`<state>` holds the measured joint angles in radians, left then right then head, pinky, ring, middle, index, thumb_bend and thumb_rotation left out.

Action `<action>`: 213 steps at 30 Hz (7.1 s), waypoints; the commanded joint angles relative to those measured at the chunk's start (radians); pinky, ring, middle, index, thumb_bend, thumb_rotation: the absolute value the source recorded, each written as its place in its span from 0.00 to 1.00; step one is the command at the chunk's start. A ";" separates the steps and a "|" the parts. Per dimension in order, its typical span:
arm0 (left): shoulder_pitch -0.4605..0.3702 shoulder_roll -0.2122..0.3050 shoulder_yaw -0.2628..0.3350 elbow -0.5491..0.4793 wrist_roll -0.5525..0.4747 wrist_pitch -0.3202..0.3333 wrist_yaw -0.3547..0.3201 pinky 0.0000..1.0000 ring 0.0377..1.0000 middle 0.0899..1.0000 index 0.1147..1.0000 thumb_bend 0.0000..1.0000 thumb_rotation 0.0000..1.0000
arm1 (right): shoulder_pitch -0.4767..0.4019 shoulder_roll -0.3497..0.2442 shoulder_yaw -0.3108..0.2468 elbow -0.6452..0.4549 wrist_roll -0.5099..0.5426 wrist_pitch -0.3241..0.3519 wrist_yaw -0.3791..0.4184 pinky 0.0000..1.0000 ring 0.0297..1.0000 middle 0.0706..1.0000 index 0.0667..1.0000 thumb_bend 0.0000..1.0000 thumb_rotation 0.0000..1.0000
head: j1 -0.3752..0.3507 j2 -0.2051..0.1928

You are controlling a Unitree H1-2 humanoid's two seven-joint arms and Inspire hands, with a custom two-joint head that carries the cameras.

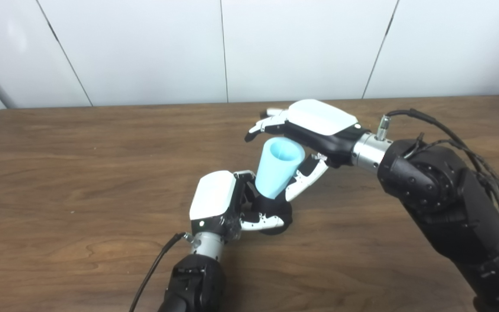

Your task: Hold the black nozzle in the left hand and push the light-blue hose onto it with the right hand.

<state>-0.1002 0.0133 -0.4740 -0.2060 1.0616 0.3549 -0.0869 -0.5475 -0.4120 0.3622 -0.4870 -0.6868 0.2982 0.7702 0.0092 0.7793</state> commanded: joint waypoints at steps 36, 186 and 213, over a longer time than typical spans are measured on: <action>-0.007 0.016 0.009 0.014 0.009 0.012 -0.058 0.39 0.48 0.40 0.43 0.53 0.00 | 0.060 -0.174 -0.182 -0.203 0.218 0.002 0.009 1.00 1.00 1.00 0.99 1.00 0.70 | 0.015 0.001; -0.011 0.014 0.007 -0.022 0.048 0.042 -0.157 0.36 0.45 0.40 0.43 0.53 0.00 | 0.373 -0.099 -0.037 -0.193 0.059 -0.262 -0.071 0.98 1.00 1.00 0.98 0.66 0.90 | 0.016 0.027; -0.008 0.008 0.007 -0.018 0.048 0.043 -0.152 0.39 0.48 0.43 0.42 0.53 0.00 | 0.292 -0.076 -0.125 -0.225 0.167 -0.238 -0.178 1.00 1.00 1.00 1.00 0.62 0.97 | 0.008 0.027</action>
<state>-0.1211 0.0181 -0.4634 -0.2424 1.0977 0.3823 -0.2136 -0.2107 -0.4863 0.2681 -0.6599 -0.5526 0.0492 0.6003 0.0154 0.8053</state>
